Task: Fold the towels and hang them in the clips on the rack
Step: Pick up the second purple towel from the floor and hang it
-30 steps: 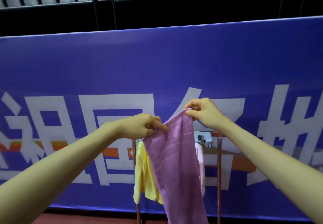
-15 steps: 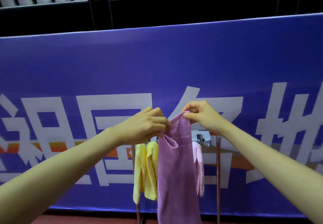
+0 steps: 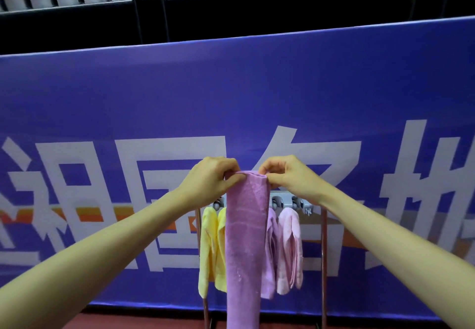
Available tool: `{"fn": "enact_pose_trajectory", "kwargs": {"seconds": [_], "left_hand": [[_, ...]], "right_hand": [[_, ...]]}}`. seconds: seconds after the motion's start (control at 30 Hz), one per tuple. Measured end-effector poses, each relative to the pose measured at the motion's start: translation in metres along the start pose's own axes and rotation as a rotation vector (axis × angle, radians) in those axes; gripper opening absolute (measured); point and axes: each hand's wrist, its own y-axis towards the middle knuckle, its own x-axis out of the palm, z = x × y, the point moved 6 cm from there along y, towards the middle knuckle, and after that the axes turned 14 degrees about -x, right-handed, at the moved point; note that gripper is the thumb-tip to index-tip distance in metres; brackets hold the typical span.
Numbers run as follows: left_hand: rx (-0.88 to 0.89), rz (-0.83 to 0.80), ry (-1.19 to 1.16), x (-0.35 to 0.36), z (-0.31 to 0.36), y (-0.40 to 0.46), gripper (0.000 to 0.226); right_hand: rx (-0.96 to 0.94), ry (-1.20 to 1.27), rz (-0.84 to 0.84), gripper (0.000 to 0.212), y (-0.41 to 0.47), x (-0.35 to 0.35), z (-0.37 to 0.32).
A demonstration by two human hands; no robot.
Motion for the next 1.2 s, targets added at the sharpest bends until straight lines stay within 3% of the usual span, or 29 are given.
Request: {"fn": "enact_pose_trajectory", "kwargs": {"seconds": [0.53,0.83,1.03,1.2], "left_hand": [[-0.072,0.040,0.062,-0.007,0.005,-0.007,0.026],[-0.082,0.011,0.137,-0.008,0.004,-0.010,0.027],[-0.173,-0.151,0.010,-0.007,0.002,-0.001,0.024],[-0.214,-0.088,0.062,-0.010,0.003,0.007,0.019]], "right_hand": [[0.067,0.059,-0.023,0.011,-0.004,0.008,-0.005],[0.042,-0.084,0.008,0.011,-0.008,0.003,-0.007],[0.055,-0.184,-0.005,0.005,-0.006,-0.003,-0.006],[0.039,-0.189,0.065,0.015,0.001,-0.003,-0.005]]}}
